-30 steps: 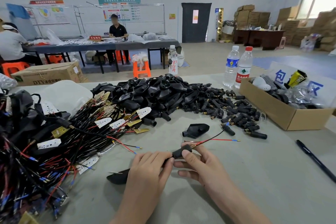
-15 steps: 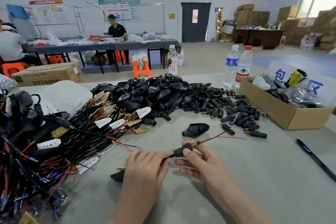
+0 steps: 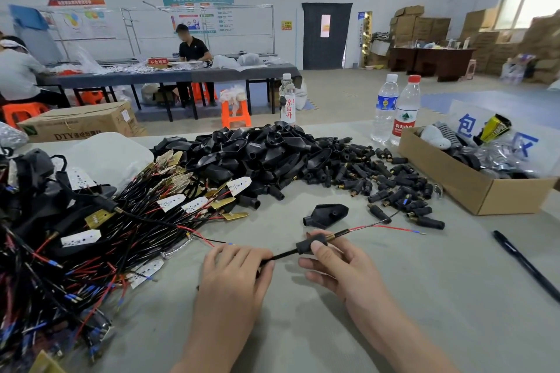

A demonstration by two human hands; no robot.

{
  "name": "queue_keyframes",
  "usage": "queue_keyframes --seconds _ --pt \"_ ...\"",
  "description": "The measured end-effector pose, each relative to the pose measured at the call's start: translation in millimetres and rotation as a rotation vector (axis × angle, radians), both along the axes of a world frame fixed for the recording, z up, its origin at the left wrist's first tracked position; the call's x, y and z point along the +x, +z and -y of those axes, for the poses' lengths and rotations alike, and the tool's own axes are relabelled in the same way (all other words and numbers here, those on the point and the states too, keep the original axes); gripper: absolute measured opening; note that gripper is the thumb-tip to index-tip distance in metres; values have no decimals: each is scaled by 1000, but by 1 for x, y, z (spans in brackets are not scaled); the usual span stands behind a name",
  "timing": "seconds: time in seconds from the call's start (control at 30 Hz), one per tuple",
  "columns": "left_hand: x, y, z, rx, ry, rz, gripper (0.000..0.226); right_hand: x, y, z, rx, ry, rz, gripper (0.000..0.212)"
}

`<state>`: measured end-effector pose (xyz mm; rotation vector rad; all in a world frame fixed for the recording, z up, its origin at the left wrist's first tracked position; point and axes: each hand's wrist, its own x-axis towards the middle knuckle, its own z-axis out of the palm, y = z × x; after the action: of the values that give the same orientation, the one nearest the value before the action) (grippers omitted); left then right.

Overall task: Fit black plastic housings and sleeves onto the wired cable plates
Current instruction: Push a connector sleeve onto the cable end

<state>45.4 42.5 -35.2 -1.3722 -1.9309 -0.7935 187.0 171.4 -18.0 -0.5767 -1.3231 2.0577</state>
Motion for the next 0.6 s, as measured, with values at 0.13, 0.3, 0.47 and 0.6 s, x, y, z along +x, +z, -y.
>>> queue_keyframes --seconds 0.13,0.3,0.47,0.6 --pt "7 0 -4 2 -58 -6 21 -5 -4 10 63 64 54 19" --pt "8 2 -2 -17 -48 83 22 -4 -4 7 77 59 63 18" --pt "9 1 0 -78 -47 98 23 -4 -4 6 37 -43 85 28" --pt "8 1 0 -82 -48 137 22 0 1 -1 121 -113 103 18"
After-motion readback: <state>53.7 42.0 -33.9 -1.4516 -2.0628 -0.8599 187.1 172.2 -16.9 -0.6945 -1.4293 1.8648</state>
